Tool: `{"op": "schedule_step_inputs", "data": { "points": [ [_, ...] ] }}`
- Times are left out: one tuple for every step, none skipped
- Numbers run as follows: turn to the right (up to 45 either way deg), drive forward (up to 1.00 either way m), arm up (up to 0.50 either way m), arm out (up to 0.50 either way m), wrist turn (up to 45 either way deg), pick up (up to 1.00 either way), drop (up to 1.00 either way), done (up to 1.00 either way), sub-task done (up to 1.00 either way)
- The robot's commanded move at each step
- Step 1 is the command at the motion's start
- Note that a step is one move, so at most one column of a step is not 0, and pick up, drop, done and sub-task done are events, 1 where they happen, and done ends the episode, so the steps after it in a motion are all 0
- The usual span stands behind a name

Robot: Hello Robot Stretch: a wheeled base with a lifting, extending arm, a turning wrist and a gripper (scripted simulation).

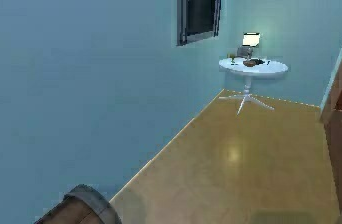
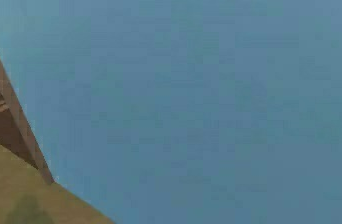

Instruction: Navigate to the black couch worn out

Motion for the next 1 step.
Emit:
{"op": "schedule_step_inputs", "data": {
  "points": [
    [-45.0, 0.00, 0.00, 0.00, 0.0, 0.00, 0.00, 0.00, 0.00]
  ]
}}
